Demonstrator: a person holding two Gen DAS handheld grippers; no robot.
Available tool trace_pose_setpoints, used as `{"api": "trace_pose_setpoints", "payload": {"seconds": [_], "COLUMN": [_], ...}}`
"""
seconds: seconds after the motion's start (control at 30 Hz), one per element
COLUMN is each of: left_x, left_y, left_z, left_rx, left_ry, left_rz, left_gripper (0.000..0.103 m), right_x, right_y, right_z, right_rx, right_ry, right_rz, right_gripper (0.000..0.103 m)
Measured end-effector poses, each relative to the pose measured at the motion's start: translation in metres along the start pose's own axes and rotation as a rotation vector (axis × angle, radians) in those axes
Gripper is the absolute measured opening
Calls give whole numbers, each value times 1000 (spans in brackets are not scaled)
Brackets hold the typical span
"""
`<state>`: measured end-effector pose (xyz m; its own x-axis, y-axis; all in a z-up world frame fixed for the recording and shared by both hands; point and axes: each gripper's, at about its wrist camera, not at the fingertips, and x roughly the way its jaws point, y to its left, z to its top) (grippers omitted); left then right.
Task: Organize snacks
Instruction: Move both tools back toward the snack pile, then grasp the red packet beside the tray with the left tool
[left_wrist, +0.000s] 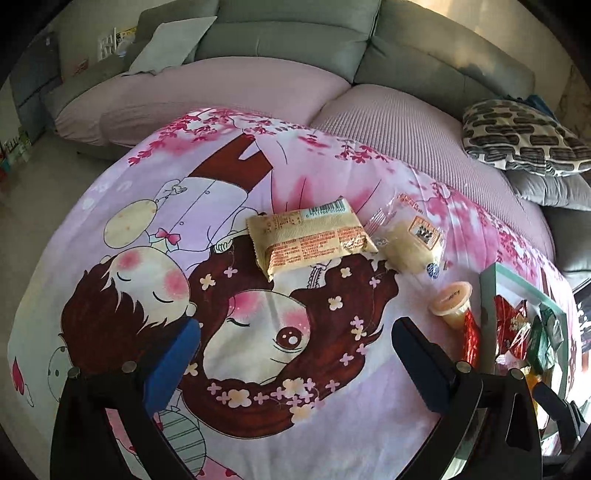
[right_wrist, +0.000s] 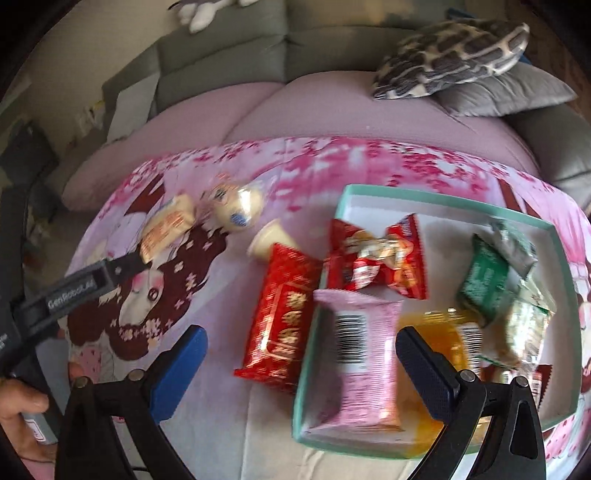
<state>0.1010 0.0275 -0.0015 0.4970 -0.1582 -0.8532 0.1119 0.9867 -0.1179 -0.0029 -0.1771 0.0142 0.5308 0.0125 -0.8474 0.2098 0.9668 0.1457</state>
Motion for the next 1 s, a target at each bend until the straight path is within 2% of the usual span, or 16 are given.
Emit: {"api": "trace_pose_setpoints", "payload": {"seconds": [0.1,0.2,0.27,0.43,0.6,0.73,0.9,1.0], "left_x": [5,11,15,19,28,31,31,33], "left_y": [0,-4,-6,-11,-23,-38,-60,-72], "left_z": [-1,-3,-3,-6,-10,-14,-18,-20], "left_rx": [17,34,34,28,-7,-36,9,23], "left_ry": [26,56,72,98,167,201,202,222], "left_rz": [7,-19,-48,-68,-187,-319,-364,-403], "left_gripper": [103,103,103,103,103,103,101,93], "right_x": [5,10,13,12,5,-4,-12,-14], "right_y": [11,16,15,5,-18,-40,-58,-65], "right_z": [-3,-6,-6,-2,3,5,7,7], "right_rx": [-31,-42,-34,-8,59,133,187,213], "right_ry": [11,23,30,18,-2,-21,-37,-38], "right_rz": [5,3,-19,-65,-96,-105,-108,-107], "right_gripper": [103,103,103,103,103,103,103,103]}}
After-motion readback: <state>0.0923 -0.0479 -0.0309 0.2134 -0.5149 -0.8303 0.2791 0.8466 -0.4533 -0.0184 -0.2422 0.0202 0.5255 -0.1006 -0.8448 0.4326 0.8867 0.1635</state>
